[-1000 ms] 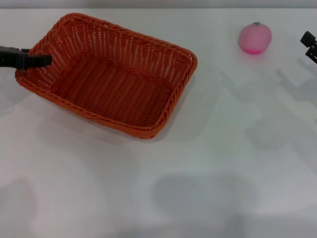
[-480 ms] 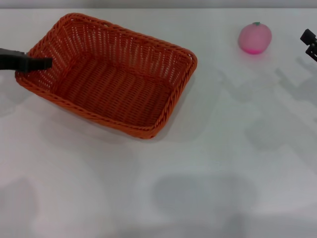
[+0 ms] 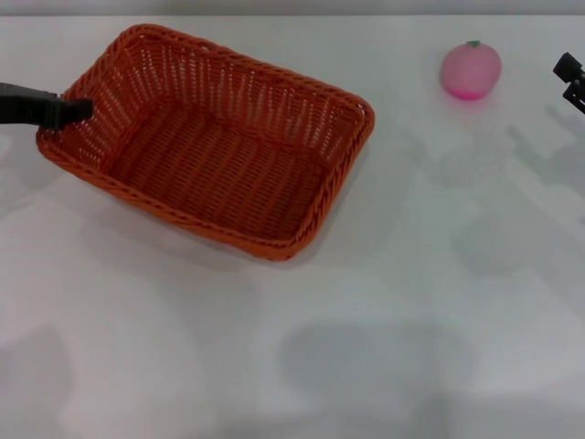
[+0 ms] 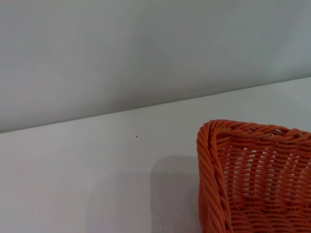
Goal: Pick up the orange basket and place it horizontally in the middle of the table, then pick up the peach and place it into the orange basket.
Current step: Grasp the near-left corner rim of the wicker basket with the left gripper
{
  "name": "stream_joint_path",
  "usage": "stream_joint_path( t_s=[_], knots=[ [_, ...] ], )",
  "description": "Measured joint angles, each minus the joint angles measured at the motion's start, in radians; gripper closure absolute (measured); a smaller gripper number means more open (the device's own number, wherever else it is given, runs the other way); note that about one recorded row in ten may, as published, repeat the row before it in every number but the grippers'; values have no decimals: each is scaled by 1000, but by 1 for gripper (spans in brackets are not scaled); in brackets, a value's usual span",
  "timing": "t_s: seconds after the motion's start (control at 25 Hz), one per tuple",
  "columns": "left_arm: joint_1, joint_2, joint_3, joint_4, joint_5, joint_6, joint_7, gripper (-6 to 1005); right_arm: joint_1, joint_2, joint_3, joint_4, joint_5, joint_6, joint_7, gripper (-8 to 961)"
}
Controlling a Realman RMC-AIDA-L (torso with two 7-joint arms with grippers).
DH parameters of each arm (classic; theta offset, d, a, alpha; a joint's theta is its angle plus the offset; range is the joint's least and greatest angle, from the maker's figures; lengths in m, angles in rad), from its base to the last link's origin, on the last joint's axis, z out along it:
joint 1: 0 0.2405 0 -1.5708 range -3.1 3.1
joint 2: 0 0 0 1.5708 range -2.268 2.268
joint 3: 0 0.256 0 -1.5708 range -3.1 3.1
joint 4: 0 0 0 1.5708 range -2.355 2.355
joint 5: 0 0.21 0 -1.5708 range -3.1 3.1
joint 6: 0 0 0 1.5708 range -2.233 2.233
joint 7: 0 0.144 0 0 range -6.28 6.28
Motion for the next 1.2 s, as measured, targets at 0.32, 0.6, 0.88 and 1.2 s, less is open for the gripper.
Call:
stream_joint_path(
  t_s=[0.32,0.6,0.88,1.2],
  knots=[
    [-5,0,2,-18,4,-72,-57,828,4,0,0,1,14,-3,0,210],
    [39,-8,45,-168,9,-183,-205,827,6,0,0,2,28,-6,-4,211],
    [49,-11,52,-248,15,-280,-378,830,7,1,0,10,51,-10,-10,211],
    [55,-26,52,-287,-7,-320,-596,828,3,-1,25,-1,79,-12,-1,212]
  ],
)
